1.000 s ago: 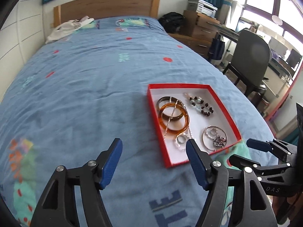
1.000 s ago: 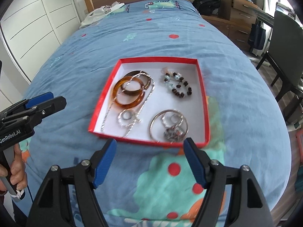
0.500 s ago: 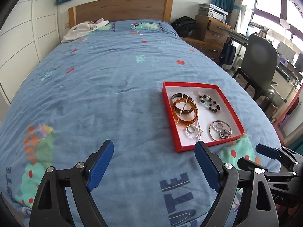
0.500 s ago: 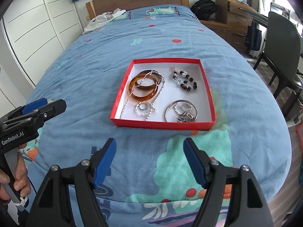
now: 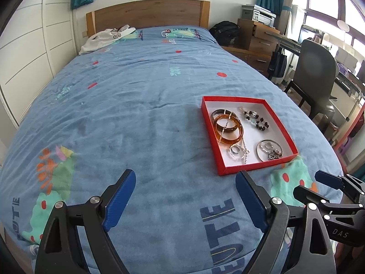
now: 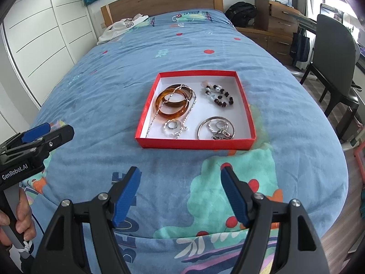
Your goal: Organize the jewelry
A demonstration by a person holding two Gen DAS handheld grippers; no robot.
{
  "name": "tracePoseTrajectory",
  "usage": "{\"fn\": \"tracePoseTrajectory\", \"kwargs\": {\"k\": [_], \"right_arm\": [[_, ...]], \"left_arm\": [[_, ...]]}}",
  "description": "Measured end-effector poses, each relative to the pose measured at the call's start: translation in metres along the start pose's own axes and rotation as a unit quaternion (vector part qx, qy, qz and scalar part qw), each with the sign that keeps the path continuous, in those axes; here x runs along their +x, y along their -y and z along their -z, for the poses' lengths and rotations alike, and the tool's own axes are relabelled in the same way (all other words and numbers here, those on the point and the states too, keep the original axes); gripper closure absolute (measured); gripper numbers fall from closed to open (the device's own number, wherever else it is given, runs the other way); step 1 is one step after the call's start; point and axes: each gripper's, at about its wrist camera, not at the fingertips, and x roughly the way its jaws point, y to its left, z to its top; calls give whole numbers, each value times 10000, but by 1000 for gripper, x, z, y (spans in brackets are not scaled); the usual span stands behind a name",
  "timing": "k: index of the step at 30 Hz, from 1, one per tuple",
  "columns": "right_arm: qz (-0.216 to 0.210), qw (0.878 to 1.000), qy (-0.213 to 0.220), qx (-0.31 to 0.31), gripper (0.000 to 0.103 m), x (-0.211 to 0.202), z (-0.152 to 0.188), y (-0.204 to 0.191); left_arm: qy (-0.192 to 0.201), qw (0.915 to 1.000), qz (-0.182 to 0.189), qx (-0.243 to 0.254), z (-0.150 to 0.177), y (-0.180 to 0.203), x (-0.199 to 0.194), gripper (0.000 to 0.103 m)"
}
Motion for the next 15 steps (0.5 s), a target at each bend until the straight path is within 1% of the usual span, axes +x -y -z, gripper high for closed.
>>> {"fn": "tracePoseTrajectory", "kwargs": {"k": [5, 15], "right_arm": [[35, 10000, 63, 5, 31, -3, 4, -3], [207, 9996, 197, 48, 31, -7, 11, -5]], "left_arm": [[-49, 10000, 4, -87, 7, -2, -1, 15], [-40, 9998, -116, -146, 16, -6, -4, 13]]}}
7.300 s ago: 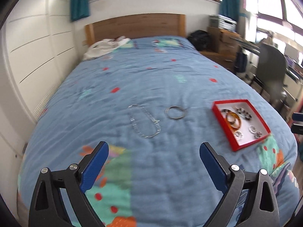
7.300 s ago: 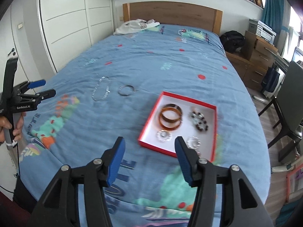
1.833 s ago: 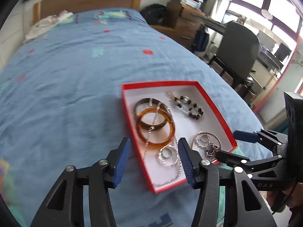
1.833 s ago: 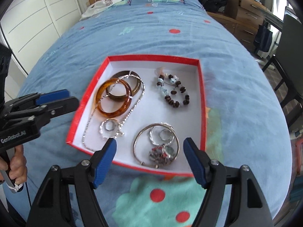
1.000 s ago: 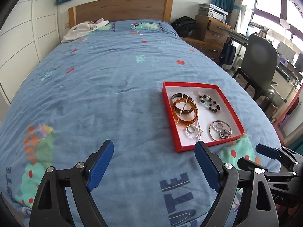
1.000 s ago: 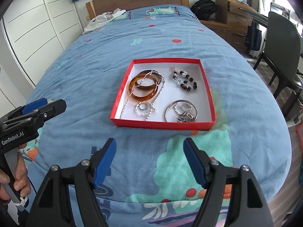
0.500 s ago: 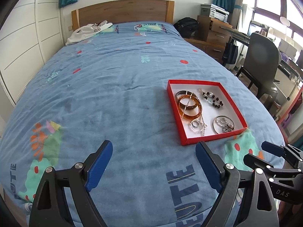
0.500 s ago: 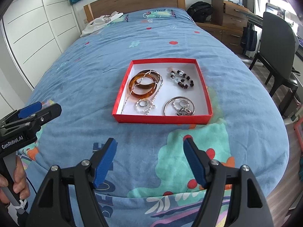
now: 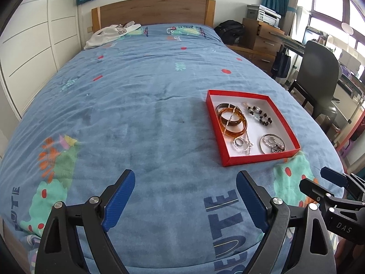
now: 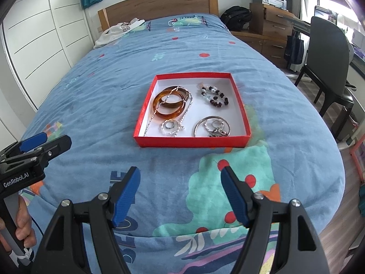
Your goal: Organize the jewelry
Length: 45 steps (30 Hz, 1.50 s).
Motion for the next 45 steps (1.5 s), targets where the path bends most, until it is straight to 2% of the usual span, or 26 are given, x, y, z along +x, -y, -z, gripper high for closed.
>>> {"fn": "tracePoseTrajectory", "kwargs": {"k": [9, 45], "right_arm": [[41, 10000, 51, -24, 31, 2, 2, -2], [116, 9999, 26, 84, 31, 8, 8, -1]], "left_arm": [[70, 9998, -153, -104, 7, -11, -3, 9], [-42, 9999, -61, -119, 12, -14, 6, 8]]}}
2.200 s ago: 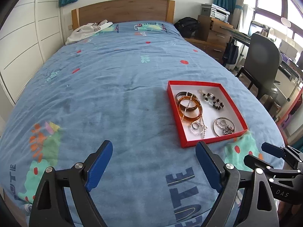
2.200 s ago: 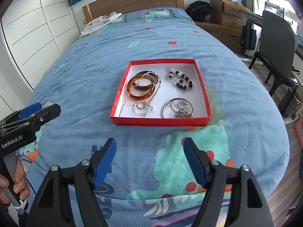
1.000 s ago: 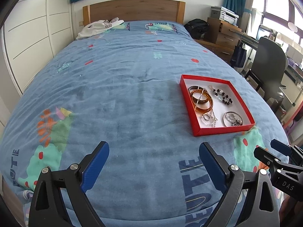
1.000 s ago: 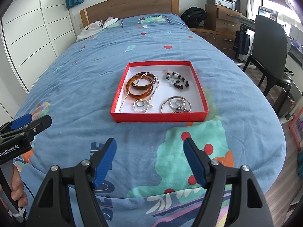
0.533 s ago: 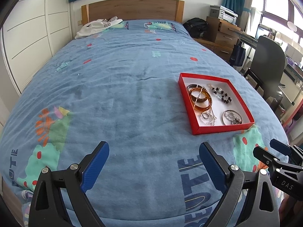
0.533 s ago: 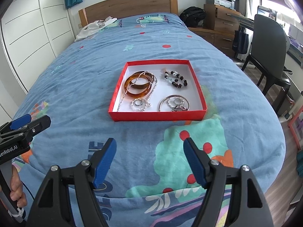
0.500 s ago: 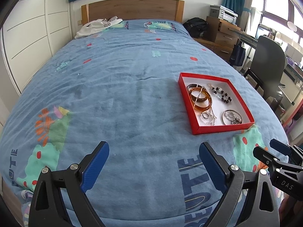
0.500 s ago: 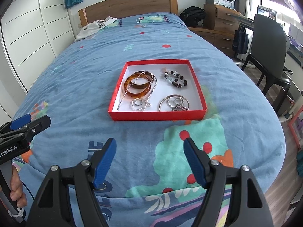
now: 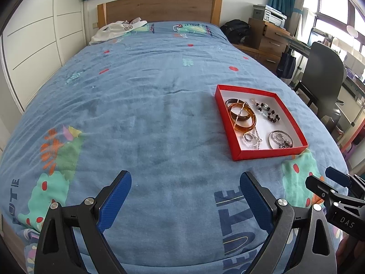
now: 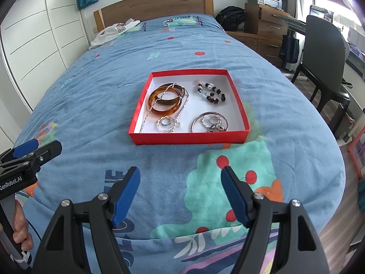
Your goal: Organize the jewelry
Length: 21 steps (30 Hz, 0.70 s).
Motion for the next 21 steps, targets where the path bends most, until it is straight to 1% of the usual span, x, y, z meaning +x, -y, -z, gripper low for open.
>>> {"fn": "tracePoseTrajectory", "kwargs": {"k": [21], "right_arm": [[31, 10000, -49, 53, 31, 7, 4, 0]], "left_arm": [[-67, 10000, 47, -30, 4, -1, 4, 8]]}}
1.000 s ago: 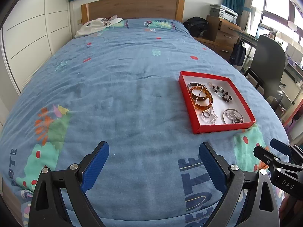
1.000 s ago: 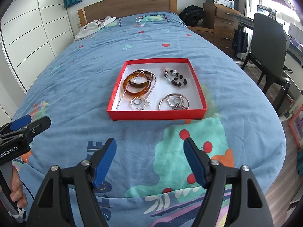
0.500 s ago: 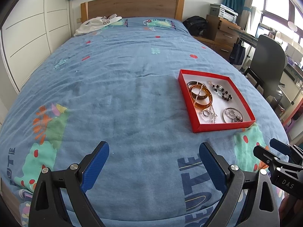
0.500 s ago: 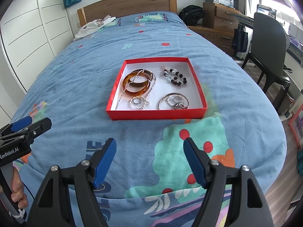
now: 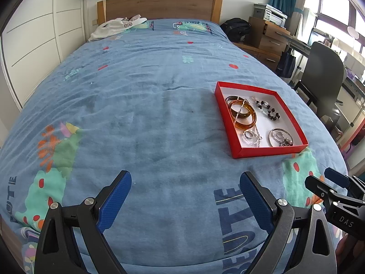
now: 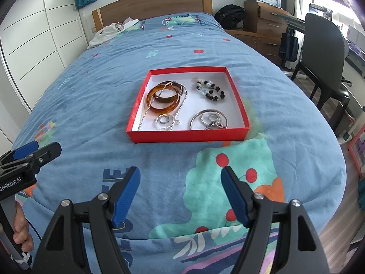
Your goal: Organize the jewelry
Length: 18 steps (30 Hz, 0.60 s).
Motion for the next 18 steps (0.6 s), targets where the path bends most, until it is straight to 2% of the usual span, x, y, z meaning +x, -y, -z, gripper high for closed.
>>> {"fn": "tracePoseTrajectory", "kwargs": {"k": [18], "right_arm": [[84, 9999, 80, -16, 31, 0, -7, 18]], "left_arm": [[-117, 9997, 142, 143, -4, 36, 14, 8]]}}
